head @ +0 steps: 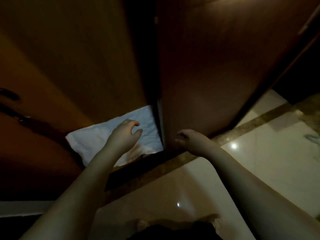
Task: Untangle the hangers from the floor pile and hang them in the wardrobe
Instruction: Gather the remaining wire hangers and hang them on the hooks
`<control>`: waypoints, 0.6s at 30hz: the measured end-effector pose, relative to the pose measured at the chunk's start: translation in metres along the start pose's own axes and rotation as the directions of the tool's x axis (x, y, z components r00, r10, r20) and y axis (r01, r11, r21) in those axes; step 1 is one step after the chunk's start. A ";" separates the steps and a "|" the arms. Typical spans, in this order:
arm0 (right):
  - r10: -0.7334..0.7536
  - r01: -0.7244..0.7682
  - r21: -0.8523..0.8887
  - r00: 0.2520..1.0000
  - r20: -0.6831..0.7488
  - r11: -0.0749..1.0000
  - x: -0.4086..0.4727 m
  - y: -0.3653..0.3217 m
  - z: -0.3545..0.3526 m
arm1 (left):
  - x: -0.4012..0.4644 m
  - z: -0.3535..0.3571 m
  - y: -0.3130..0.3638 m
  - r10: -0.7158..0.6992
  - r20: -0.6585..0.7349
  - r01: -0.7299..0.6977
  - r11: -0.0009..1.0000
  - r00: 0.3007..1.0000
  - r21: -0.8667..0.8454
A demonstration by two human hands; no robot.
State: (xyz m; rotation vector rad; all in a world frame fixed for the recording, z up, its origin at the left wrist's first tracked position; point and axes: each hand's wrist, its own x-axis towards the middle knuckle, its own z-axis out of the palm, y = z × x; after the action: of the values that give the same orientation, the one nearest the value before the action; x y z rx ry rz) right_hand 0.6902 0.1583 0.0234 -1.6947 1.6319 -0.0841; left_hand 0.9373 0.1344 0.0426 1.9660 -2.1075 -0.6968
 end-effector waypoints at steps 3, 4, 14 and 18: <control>0.114 -0.114 0.062 0.993 -0.006 0.992 -0.030 0.090 -0.024 | 0.015 0.060 0.071 0.035 0.109 -0.037 0.999 0.993 0.012; 0.154 -0.151 0.074 0.987 -0.034 0.986 -0.040 0.120 -0.033 | 0.021 0.078 0.098 0.057 0.138 -0.060 0.998 0.989 0.016; 0.488 -0.482 0.078 0.859 -0.154 0.873 -0.128 0.367 -0.117 | 0.075 0.209 0.337 0.314 0.349 -0.358 0.931 0.883 0.071; 0.570 -0.552 0.143 0.799 -0.192 0.821 -0.145 0.432 -0.140 | 0.101 0.247 0.407 0.390 0.424 -0.464 0.882 0.817 0.082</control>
State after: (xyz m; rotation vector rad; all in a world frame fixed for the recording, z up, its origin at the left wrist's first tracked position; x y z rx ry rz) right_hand 0.2328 0.2689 -0.0516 -1.1037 2.2159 -0.0493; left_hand 0.4545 0.0960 -0.0097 1.4052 -2.8214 -0.8910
